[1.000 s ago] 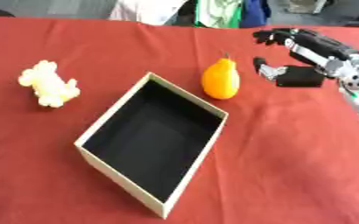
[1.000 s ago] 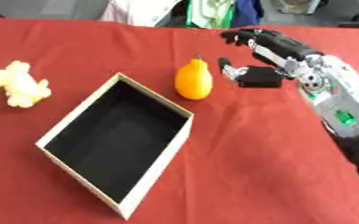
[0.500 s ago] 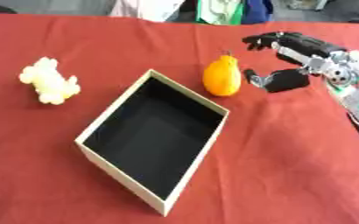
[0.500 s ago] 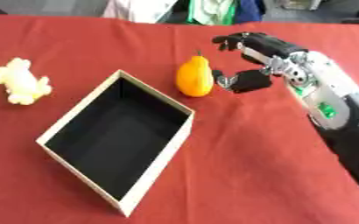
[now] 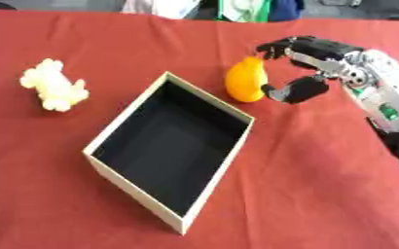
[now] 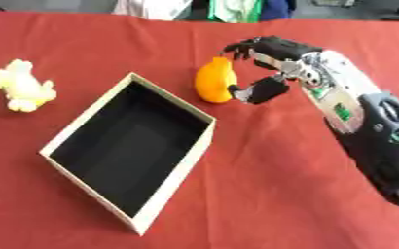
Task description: Pick up objects on the table and place them in the box.
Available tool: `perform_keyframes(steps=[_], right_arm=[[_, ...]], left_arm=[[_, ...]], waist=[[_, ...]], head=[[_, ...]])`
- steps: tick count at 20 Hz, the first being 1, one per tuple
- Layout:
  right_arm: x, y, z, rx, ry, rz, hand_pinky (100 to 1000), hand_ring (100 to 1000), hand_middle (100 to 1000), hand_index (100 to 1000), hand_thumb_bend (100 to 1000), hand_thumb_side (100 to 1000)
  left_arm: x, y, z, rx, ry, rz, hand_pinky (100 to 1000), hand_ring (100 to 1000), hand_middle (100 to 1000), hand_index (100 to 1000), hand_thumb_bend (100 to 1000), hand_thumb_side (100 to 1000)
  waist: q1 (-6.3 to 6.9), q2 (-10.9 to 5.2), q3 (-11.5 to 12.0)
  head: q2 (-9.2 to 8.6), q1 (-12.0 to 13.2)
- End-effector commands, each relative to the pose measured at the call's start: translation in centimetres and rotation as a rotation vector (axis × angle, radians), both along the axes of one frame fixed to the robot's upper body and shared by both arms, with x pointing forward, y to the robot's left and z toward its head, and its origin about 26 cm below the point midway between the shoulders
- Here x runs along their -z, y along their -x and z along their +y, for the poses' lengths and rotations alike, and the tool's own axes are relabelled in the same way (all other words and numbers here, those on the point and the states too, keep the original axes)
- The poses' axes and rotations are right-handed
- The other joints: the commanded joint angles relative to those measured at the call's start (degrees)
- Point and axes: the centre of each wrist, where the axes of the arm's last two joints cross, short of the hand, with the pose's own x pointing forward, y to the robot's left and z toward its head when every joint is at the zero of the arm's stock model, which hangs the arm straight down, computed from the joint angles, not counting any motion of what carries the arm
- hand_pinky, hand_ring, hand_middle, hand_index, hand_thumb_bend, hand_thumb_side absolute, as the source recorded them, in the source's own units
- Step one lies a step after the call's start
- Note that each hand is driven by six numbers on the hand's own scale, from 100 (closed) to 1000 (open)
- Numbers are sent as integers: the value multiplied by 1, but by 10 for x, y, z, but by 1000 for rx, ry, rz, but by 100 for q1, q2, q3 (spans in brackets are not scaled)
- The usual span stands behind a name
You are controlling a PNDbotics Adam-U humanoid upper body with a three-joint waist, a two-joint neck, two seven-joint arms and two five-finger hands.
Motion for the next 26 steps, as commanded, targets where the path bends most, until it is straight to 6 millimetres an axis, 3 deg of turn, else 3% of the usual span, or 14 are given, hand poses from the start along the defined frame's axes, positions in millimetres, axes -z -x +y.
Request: perform_keyframes(steps=[1,9,13,16,19,26], right_arm=[[-12,-3,-4,19,9,-17,848,850,837,1000,196,462],[-7,-18,-3,50,52,0,838,854,819,1000,204,468],[-5,-21,-2,28,41,19,813,836,671,1000,118,495],[-7,-19,1,7,28,16,792,822,576,940,100,484],[-10,-17,4,-2,18,4,771,800,528,936,100,423],[-17,-12,10,11,-55,-56,733,747,418,841,100,184]], left_arm=[[-7,2,-1,11,-9,-23,689,809,795,768,100,750],[-7,1,-3,19,-13,-22,690,809,794,768,100,752],[-7,1,-3,19,-15,-22,690,809,794,767,100,754],[-7,1,-3,22,-17,-22,691,809,794,767,100,755],[-7,1,-4,23,-20,-20,691,809,794,767,100,754],[-7,1,-3,26,-26,-16,692,810,795,768,100,755]], waist=[[7,-132,7],[-8,-115,54],[-20,-96,86],[-28,-88,94],[-34,-88,95],[-43,-108,82]], head=[[50,-13],[55,-61],[55,-66],[55,-60],[50,-56],[60,-34]])
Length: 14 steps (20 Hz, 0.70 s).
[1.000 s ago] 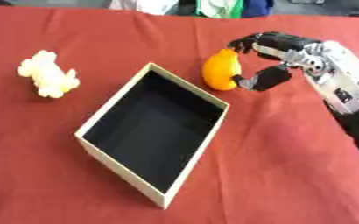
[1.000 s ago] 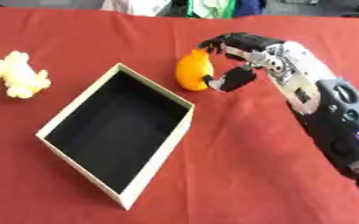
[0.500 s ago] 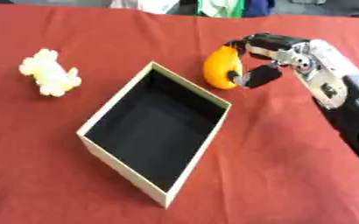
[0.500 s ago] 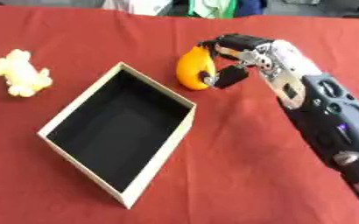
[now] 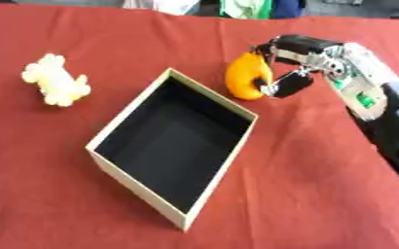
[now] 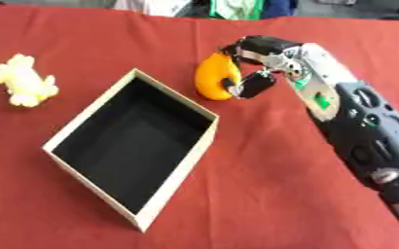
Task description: Pick up objects on the table and place them in the box.
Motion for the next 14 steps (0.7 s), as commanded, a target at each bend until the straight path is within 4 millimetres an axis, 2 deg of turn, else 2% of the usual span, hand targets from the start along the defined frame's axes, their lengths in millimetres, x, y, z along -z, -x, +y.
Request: perform_keyframes(steps=[1,2,9,14], right_arm=[[-17,5,1,9,-35,-67,727,739,397,823,100,142],[-18,6,2,13,-43,-75,721,732,385,808,100,103],[-26,10,7,25,-95,-117,662,651,343,730,100,100],[-39,16,15,5,-170,-162,644,600,278,649,100,100]], left_arm=[[-7,2,0,8,-15,-24,692,810,795,768,100,754],[-7,2,0,8,-16,-23,692,810,795,768,100,754],[-7,2,0,10,-17,-19,692,810,795,768,100,751],[-7,2,1,10,-16,-16,692,810,794,768,100,751]], waist=[[13,-125,-10],[12,-130,-13],[14,-186,-30],[17,-214,-50]], head=[[29,19],[31,18],[55,13],[68,15]])
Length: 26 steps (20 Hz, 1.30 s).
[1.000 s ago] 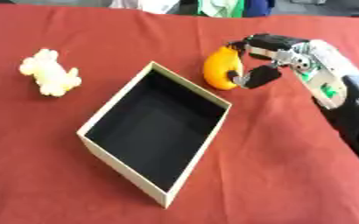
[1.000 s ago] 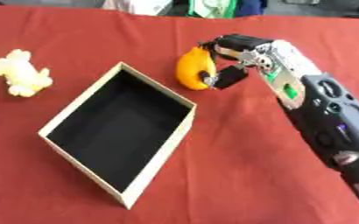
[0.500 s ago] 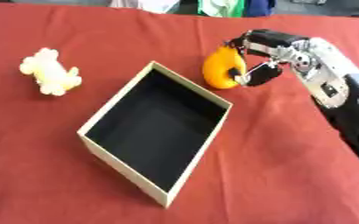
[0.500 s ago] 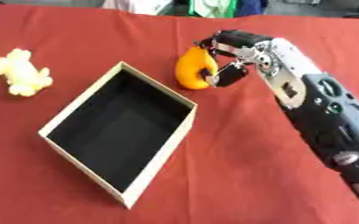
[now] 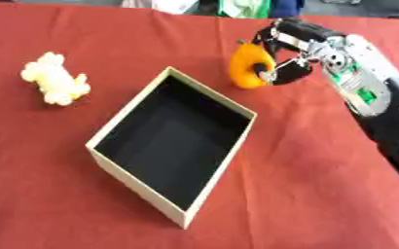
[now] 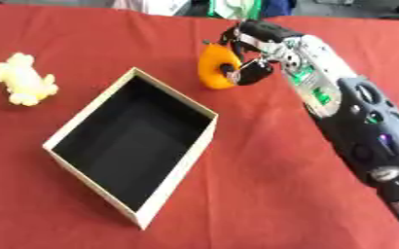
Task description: Pick up objects on the table and place them in the box.
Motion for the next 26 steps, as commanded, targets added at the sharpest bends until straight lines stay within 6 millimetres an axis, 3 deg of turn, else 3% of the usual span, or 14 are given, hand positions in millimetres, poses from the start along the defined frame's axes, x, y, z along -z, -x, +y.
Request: perform_keyframes(steps=[1,7,16,26], right_arm=[[-27,9,5,-22,-49,-83,641,591,256,621,100,100],[-49,22,17,-75,-109,-151,628,542,197,557,100,100],[-75,56,45,-249,-135,-227,628,530,181,544,100,100],[-77,96,81,-465,-124,-223,620,527,184,545,100,100]], left_arm=[[-6,2,1,5,-8,-21,692,810,794,767,100,751],[-6,2,1,4,-8,-17,693,810,795,766,100,751],[-6,3,2,5,-9,-14,693,810,795,766,100,748],[-7,2,2,5,-7,-19,694,810,795,766,100,747]], waist=[[20,-150,-13],[16,-175,-35],[22,-214,-55],[13,-222,-75]], head=[[28,9],[59,9],[97,1],[128,19]])
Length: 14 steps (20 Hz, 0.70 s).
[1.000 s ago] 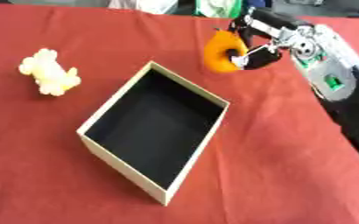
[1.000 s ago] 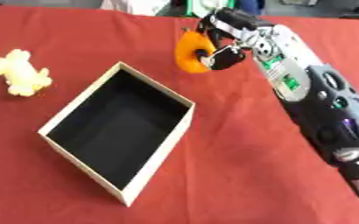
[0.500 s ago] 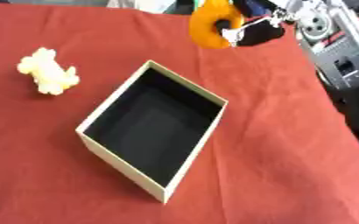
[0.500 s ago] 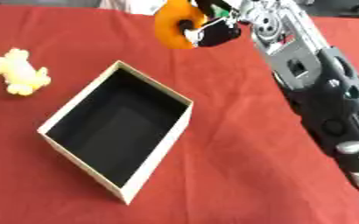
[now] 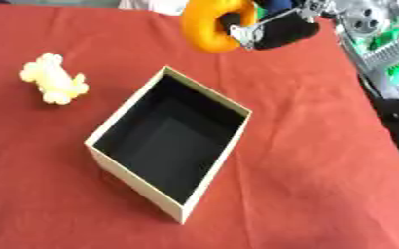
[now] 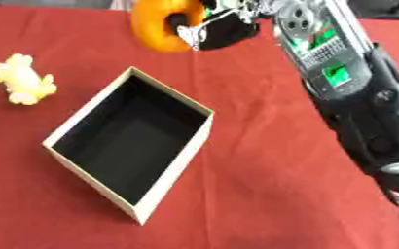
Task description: Pick up objects on the table and place them in the box.
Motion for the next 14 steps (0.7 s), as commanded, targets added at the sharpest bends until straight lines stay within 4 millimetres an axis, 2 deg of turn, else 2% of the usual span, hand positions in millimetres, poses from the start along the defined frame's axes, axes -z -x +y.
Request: perform_keyframes(steps=[1,14], right_arm=[[-5,14,8,-54,17,-20,619,529,187,548,100,100],[32,10,28,-101,122,82,613,538,198,553,100,100]], left_arm=[[-8,2,1,3,-9,-28,694,810,795,766,100,748],[-9,1,0,4,-6,-30,693,810,795,765,100,752]], waist=[[12,-111,-6],[-20,-41,4]], head=[[28,23],[6,25]])
